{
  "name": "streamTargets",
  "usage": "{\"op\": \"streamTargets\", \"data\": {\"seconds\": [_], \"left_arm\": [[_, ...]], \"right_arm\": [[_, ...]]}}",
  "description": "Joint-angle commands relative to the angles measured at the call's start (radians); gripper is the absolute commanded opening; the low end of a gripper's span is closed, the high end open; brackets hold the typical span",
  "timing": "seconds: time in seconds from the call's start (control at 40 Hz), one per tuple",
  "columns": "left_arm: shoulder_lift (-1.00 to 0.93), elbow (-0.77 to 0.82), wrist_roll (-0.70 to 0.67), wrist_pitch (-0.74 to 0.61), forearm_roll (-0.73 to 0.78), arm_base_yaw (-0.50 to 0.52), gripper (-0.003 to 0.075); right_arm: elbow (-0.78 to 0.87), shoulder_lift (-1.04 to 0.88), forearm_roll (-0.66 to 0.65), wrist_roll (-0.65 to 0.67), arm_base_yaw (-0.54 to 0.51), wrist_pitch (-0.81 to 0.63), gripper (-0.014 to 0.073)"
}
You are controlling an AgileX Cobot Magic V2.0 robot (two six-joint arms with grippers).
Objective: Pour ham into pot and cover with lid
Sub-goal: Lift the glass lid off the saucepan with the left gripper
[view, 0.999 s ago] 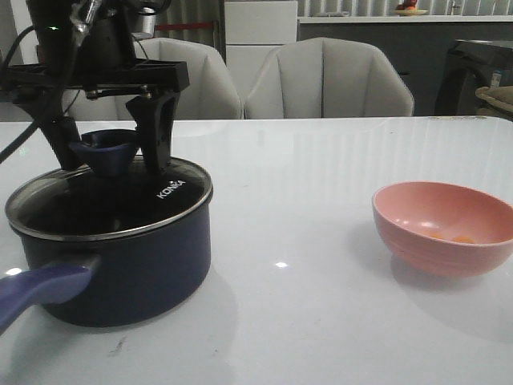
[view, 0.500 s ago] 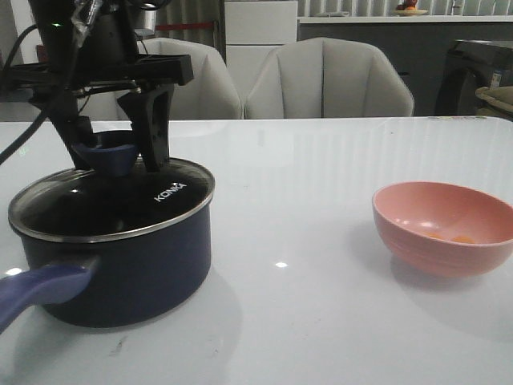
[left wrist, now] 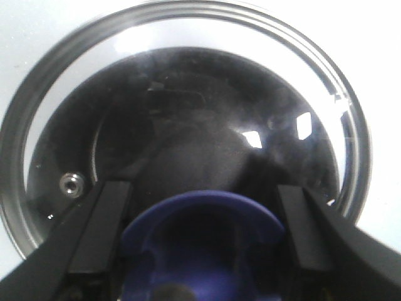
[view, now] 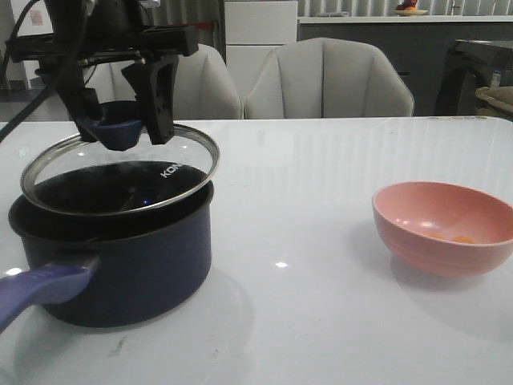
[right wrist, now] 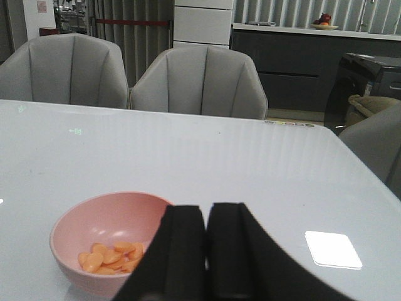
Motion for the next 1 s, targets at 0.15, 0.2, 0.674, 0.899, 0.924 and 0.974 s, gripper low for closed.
{"op": "streamTargets", "data": {"seconds": [0.15,0.2,0.674,0.899,0.924,0.974], "left_arm": [[-0.067,-0.036,0.038,0.058,-0.002,0.003,0.0249],[-0.075,-0.036,0.054,0.058,-0.011,0.013,0.0249],[-0.250,0.128,0.198,0.058,-0.050,0.335,0.0249],[-0.300,0.269,0.288,0.006,-0.072,0.541,0.0249],[-0.302,0.280,0.288,-0.008,-0.072,0.557,0.0249],[-0.306,0.307,0.290,-0.044,-0.072,0.588,0.0249]], "right_arm": [[0.007,-0.020,-0.010,-0.001,-0.004,-0.075,0.0149],[0.007,-0.020,-0.010,-0.001,-0.004,-0.075,0.0149],[0.007,-0.020,-0.010,-0.001,-0.004,-0.075,0.0149],[0.007,-0.020,-0.010,-0.001,-0.004,-0.075,0.0149],[0.007,-0.020,-0.010,-0.001,-0.004,-0.075,0.0149],[0.007,-0.020,-0.010,-0.001,-0.004,-0.075,0.0149]]}}
